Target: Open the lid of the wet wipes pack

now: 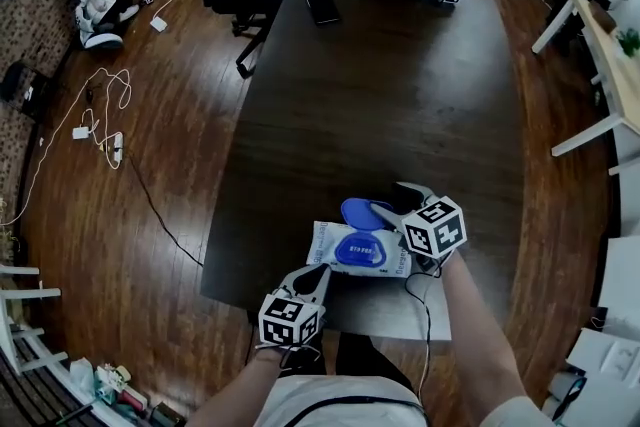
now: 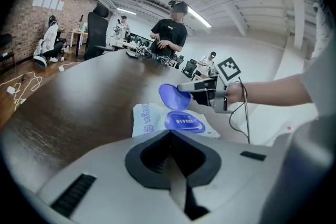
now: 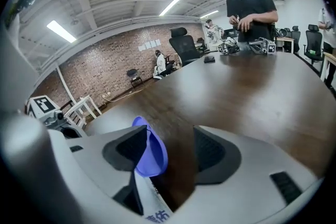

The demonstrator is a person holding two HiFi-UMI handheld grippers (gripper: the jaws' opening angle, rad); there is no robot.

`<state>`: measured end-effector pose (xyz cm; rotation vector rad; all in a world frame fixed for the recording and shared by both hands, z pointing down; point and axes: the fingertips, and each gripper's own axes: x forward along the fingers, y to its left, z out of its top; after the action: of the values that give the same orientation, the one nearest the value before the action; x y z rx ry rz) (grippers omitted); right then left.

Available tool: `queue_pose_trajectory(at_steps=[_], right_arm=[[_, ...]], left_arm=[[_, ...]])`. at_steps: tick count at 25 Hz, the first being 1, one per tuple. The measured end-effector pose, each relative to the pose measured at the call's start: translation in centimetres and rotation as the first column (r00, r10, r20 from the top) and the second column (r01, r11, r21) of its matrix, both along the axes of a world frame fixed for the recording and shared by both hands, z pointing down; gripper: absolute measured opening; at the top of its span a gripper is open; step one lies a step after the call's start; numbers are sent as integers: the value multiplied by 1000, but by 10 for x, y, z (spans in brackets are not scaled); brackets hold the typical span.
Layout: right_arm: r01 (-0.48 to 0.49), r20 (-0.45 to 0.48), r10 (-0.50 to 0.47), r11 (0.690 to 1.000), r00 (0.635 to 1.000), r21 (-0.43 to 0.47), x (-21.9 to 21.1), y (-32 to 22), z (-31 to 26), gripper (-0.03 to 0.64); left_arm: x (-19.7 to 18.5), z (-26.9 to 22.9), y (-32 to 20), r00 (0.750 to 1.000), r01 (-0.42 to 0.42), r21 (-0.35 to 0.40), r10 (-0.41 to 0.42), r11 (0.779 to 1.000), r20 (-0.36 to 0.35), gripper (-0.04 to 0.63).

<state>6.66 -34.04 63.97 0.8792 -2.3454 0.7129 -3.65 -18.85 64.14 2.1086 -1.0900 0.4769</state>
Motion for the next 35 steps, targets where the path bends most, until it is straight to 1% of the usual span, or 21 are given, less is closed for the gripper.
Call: queue_pose_trajectory(at_steps=[4,8,11,13,15,17,20,23,26,27,30,33,35], right_arm=[[-20,-3,20,1000,1000,17,-4,6,-3,285],[-42,9,41,998,999,55,-4,11,-24,285],[-80,26,78,994,997,73,2,27,-43,285],[-114,64,109,990,992,84,4,42,-61,285],[-146,127,134,985,983,89,2,66,-82,283],[-185,184,164,977,969,105,-1,96,-101,219],[-267,241,228,952,943,146,-3,142,-127,121],[-329,274,269,921,923,207,-12,186,-157,40],[-363,287,286,893,914,267,-19,221,-183,22],[-372,286,292,884,913,285,-20,230,-189,11],[-403,284,317,855,905,327,-13,251,-205,8],[-450,298,361,828,884,333,-4,269,-213,8],[-470,286,387,815,877,338,-2,281,-214,8]], left_arm=[[-5,-19,1,1000,5,40,-4,999,-18,2],[-6,-38,-3,999,-8,86,11,996,-31,2],[-4,-56,2,999,-24,123,29,992,-45,2],[-3,-72,5,998,-34,155,42,987,-54,2],[-6,-87,8,996,-40,186,53,982,-66,2],[-11,-102,14,995,-44,213,63,976,-83,2],[-19,-128,23,992,-46,260,75,964,-103,2],[-29,-155,30,991,-46,323,85,945,-107,2],[-40,-180,38,988,-57,383,106,922,-110,2],[-44,-187,41,987,-56,397,111,916,-117,2],[-52,-206,49,982,-50,431,124,901,-145,2],[-59,-213,59,974,-48,443,140,895,-176,2],[-62,-211,67,969,-61,443,159,895,-189,2]])
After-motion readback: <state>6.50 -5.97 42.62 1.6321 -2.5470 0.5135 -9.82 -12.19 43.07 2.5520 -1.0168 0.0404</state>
